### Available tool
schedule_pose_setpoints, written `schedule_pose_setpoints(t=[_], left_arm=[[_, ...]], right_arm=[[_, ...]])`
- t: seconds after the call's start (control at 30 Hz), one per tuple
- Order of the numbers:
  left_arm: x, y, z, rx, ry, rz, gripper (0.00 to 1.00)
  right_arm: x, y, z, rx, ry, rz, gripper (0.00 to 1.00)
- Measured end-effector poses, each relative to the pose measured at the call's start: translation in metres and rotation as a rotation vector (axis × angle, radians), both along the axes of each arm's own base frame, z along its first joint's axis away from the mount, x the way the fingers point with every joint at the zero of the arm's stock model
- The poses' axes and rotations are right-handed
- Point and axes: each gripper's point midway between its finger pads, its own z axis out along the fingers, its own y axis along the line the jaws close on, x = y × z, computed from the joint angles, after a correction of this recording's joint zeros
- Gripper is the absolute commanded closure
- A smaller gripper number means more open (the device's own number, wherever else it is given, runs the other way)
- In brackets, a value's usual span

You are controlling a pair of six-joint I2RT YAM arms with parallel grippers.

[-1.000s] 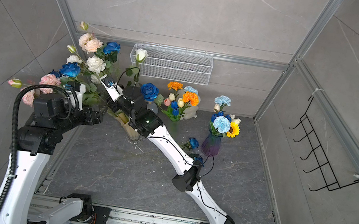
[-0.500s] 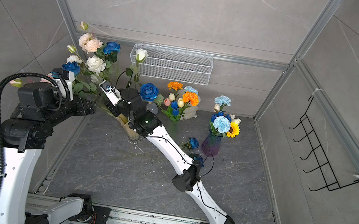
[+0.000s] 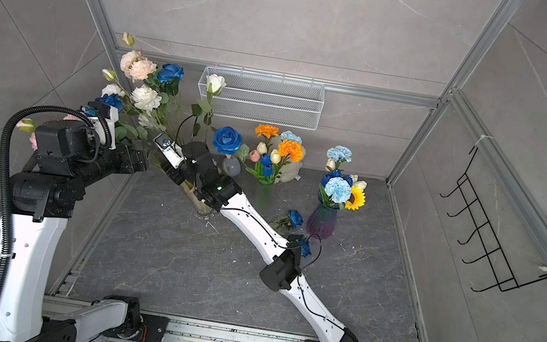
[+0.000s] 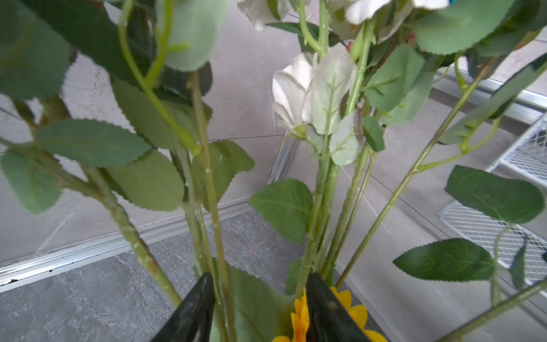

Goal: Pick out blue flowers from the vase
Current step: Pick up the flower from the vase.

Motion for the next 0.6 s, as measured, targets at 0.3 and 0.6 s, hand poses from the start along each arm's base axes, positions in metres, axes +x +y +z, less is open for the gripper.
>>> schedule_pose_setpoints(t=[0.3,0.6], left_arm=[[0.0,0.0,-0.001,0.0,0.005,-0.002,0.14],[0.002,0.0,-0.005,0.0,0.025,-0.002,0.14]], right_arm=[[0.003,0.008,-0.016,0.02,0.029,0.03,0.53],[-0.001,0.014,-0.02,0.034,0.044,0.066,0.82]])
